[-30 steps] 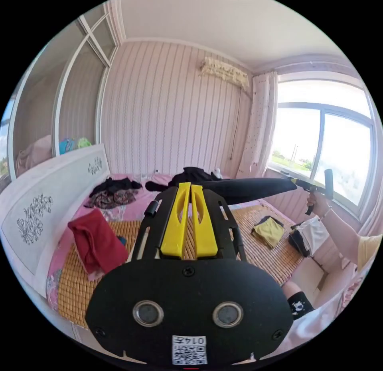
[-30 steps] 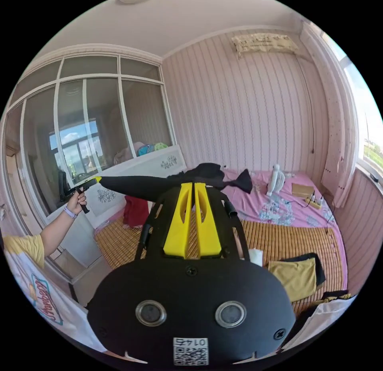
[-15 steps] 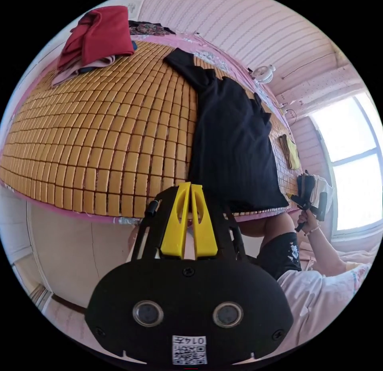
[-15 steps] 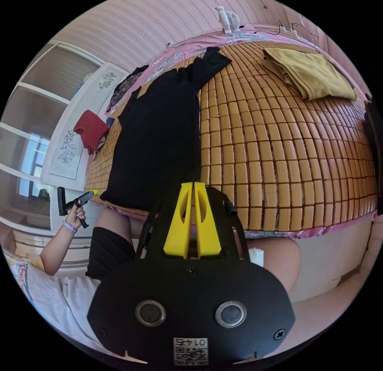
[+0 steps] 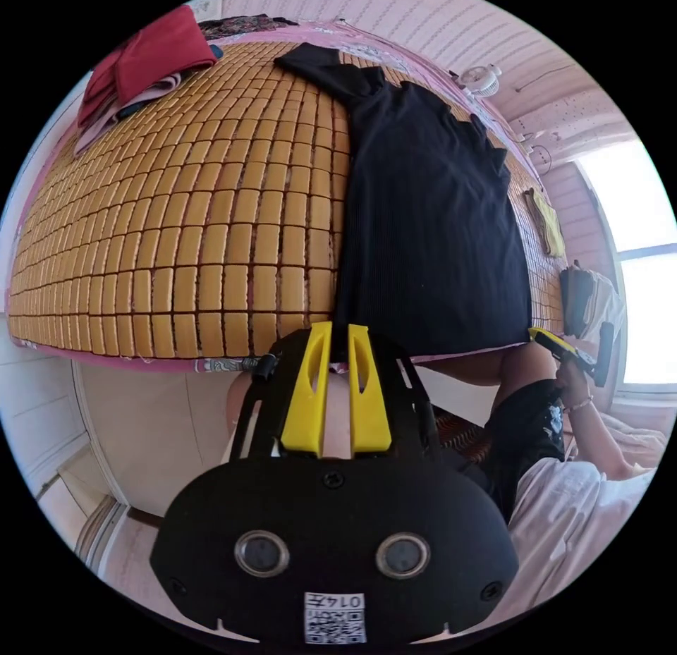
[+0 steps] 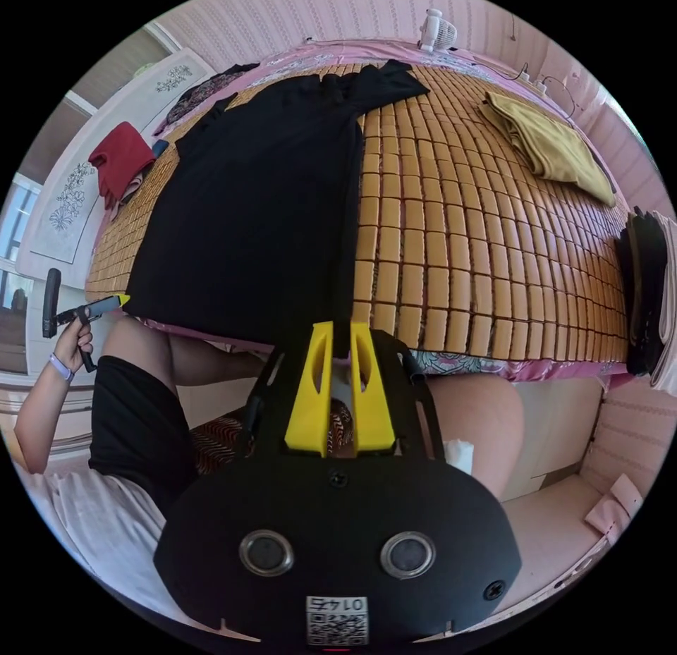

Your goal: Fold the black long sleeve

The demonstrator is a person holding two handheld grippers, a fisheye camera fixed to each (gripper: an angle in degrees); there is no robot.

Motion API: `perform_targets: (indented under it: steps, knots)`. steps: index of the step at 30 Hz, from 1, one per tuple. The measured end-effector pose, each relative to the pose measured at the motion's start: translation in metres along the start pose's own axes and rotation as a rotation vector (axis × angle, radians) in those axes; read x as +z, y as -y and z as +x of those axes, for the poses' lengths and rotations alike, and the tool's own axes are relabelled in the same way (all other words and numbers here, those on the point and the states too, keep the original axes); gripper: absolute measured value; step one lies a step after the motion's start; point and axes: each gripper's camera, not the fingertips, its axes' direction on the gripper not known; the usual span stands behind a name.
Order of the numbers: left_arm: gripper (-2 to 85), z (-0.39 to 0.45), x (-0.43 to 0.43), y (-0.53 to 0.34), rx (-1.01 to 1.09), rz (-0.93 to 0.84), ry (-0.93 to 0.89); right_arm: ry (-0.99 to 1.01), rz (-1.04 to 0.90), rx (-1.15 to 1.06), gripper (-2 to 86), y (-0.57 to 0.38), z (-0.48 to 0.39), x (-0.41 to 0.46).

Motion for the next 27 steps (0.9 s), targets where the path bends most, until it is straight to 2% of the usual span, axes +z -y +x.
perform_targets:
  steps: [2, 6, 12, 14, 20, 27]
  knots:
    - [0.0, 0.005, 0.006, 0.009, 0.047, -0.016, 0.037, 0.024, -0.022, -0.001, 1.0, 0.003, 0.002, 0.002]
    - [-0.8, 0.008, 0.005, 0.011, 0.071, -0.02, 0.097, 0.057, -0.033, -0.01, 0.5, 0.0, 0.007, -0.004]
    - [-0.4, -0.003, 0.012, -0.002, 0.018, 0.023, 0.021, 0.12, -0.053, -0.005, 1.6, -0.016, 0.012, -0.006]
    - [0.9, -0.01, 0.006, -0.008, -0.022, 0.096, 0.013, 0.118, -0.044, 0.024, 2.7, -0.022, 0.017, -0.009]
    - [3.3, 0.006, -0.007, -0.006, 0.068, 0.228, 0.002, 0.077, 0.118, 0.017, 5.2, -0.047, 0.027, -0.032]
    - [6.3, 0.075, 0.011, 0.048, 0.302, 0.306, -0.068, -0.144, 0.422, -0.046, 6.5, -0.019, 0.043, -0.068]
